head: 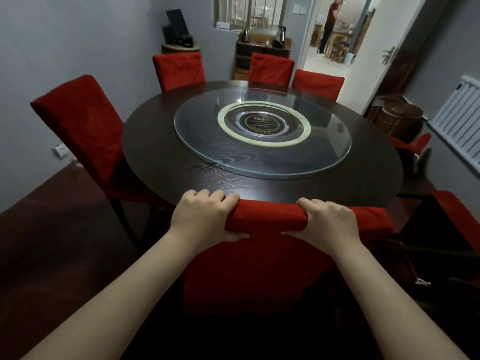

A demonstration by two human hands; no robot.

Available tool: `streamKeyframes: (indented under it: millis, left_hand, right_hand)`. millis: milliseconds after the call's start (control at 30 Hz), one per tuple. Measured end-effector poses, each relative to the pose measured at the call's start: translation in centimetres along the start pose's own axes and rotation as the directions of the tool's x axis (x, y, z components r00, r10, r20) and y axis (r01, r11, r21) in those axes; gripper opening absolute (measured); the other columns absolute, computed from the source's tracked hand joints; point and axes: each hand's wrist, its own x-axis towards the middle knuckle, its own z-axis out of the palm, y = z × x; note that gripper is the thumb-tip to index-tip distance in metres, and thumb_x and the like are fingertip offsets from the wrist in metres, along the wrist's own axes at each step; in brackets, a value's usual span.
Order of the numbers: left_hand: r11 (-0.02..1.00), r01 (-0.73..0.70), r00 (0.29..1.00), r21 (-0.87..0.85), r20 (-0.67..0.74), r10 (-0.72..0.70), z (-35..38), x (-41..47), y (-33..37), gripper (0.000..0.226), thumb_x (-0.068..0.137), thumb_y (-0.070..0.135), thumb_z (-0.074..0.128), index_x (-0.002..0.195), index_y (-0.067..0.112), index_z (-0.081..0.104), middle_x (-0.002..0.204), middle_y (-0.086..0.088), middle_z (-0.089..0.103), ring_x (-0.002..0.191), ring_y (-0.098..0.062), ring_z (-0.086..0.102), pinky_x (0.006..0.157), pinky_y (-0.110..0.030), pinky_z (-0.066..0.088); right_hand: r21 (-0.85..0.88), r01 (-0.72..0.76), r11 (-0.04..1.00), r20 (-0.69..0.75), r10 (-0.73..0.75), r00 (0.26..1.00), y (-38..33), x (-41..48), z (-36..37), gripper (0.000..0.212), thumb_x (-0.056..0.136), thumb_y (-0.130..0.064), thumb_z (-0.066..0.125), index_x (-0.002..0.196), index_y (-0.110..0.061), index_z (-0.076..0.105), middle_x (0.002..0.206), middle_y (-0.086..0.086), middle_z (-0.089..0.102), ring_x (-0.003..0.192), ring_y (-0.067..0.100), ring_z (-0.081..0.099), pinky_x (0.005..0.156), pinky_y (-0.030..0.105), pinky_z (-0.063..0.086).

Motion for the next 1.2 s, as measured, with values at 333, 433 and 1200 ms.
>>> streamKeyframes:
  millis: [333,433,1200]
  left_hand:
    - [0.995,-0.092,0.995,0.049,0.045,0.090,1.1,2.9,-8.3,0.078,0.057,0.081,0.063,0.106,0.022,0.069,0.087,0.001,0.070,0.067,-0.027,0.065,0.063,-0.032,0.046]
    - [0.994,-0.098,0.992,0.043,0.084,0.094,1.3,4.1,-9.4,0.083,0.058,0.084,0.060,0.116,0.025,0.065,0.097,0.004,0.069,0.077,-0.027,0.065,0.068,-0.033,0.044]
    - [0.961,-0.275,0.947,-0.038,0.159,0.278,7.9,7.6,-27.3,0.088,0.054,0.092,0.047,0.114,0.028,0.058,0.102,0.009,0.067,0.086,-0.023,0.065,0.070,-0.032,0.042]
  right_hand:
    - [0.144,0.011,0.990,0.027,-0.015,1.000,-4.7,3.2,-0.5,0.072,0.060,-0.083,0.058,0.114,-0.036,0.050,0.105,-0.010,0.064,0.096,0.019,0.063,0.074,0.032,0.045]
    - [0.232,0.016,0.973,0.207,-0.065,0.976,-2.2,3.5,-1.5,0.077,0.058,-0.079,0.062,0.124,-0.046,0.040,0.120,-0.016,0.059,0.109,0.014,0.058,0.077,0.031,0.042]
    - [0.002,-0.114,0.993,0.121,0.113,0.986,-13.9,11.6,-1.0,0.064,0.064,-0.088,0.043,0.104,-0.039,0.049,0.090,-0.013,0.066,0.083,0.014,0.065,0.061,0.028,0.041]
